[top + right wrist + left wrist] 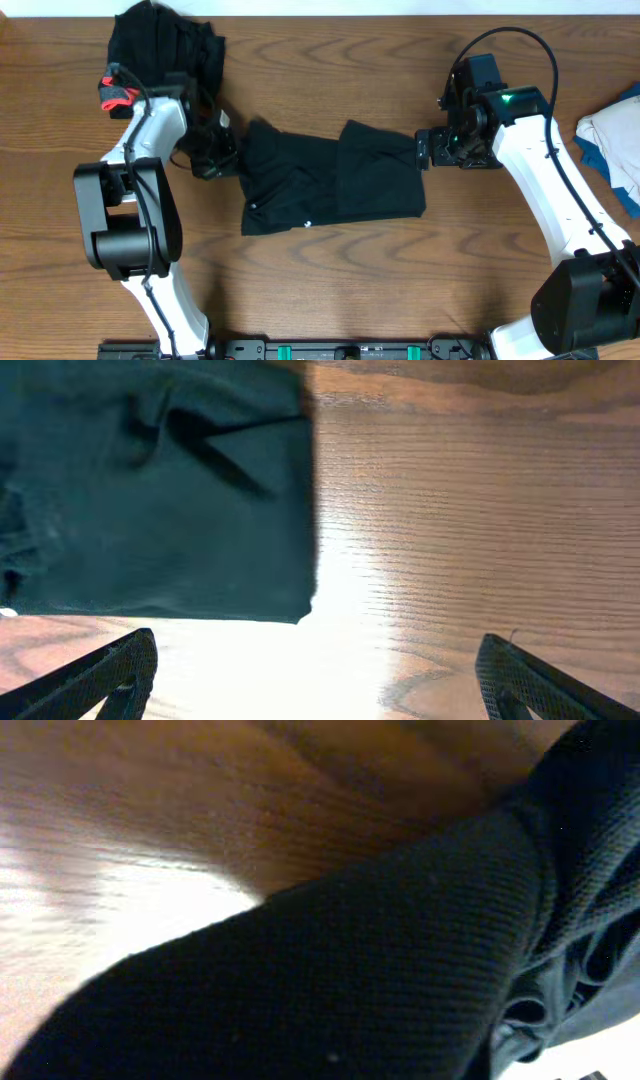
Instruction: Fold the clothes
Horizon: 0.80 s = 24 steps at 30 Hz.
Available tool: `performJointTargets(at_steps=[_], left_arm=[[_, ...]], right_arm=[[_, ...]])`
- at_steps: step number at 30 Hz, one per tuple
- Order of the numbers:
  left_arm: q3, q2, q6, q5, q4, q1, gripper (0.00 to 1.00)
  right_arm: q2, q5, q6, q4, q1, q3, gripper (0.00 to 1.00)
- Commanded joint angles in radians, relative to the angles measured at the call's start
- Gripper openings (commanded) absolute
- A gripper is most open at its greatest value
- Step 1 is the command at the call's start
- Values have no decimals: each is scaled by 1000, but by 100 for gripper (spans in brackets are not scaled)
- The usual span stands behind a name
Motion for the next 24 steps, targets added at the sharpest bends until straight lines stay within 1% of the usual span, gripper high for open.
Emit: performJointTargets(at_steps=[1, 5, 9, 12, 17, 21, 24], left_arm=[[108, -9, 26, -91, -69, -26, 6], [212, -10, 22, -92, -162, -65, 6], [283, -14, 16, -93, -221, -117, 6], [313, -24, -22, -126, -249, -161, 6], [321, -67, -75, -213, -260, -246, 6], [321, -116, -104, -224, -251, -321, 6], [321, -141, -131, -223, -229, -375, 6]], right_arm=[[1, 38, -15, 1, -6, 7, 99], [1, 40, -15, 6, -6, 7, 99], [1, 41, -15, 14, -6, 7, 99], [1, 44, -14, 21, -6, 7, 99], [1, 44, -14, 34, -11, 5, 99], [3, 44, -12, 67, -20, -13, 99], [5, 42, 23, 81, -40, -19, 99]])
